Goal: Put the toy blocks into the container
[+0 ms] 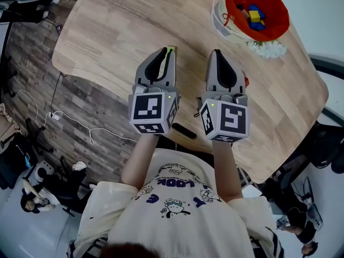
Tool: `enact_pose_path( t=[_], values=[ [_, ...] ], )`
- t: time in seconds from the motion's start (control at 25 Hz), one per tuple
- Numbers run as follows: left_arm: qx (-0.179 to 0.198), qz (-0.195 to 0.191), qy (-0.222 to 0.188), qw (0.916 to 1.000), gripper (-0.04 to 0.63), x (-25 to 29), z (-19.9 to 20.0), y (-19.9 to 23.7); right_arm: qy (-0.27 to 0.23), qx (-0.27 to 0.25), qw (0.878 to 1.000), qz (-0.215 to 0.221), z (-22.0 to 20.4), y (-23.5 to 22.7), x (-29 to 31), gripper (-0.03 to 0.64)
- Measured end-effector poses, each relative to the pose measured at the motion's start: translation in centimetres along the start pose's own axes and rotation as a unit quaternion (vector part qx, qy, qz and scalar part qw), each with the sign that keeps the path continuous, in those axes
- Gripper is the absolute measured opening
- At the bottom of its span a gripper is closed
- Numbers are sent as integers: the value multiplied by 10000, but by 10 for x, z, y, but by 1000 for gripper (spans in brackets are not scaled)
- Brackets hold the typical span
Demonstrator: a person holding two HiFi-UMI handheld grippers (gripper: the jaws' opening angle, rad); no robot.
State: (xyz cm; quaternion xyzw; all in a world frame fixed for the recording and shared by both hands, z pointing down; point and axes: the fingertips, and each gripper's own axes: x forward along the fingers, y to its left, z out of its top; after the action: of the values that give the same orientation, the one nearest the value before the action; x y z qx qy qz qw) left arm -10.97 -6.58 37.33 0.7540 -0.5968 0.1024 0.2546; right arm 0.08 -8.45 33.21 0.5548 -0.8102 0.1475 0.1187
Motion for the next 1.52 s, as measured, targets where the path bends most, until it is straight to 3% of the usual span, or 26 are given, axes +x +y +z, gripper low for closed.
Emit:
enact_pose_path(
  t=[0.8,1.52],
  values=[
    [49,202,636,9978,144,26,-56,15,437,110,9989,140,-39,-1,14,3],
    [82,391,1107,9931,173,44,-93,23,640,273,9975,123,-58,-8,20,3]
  ],
)
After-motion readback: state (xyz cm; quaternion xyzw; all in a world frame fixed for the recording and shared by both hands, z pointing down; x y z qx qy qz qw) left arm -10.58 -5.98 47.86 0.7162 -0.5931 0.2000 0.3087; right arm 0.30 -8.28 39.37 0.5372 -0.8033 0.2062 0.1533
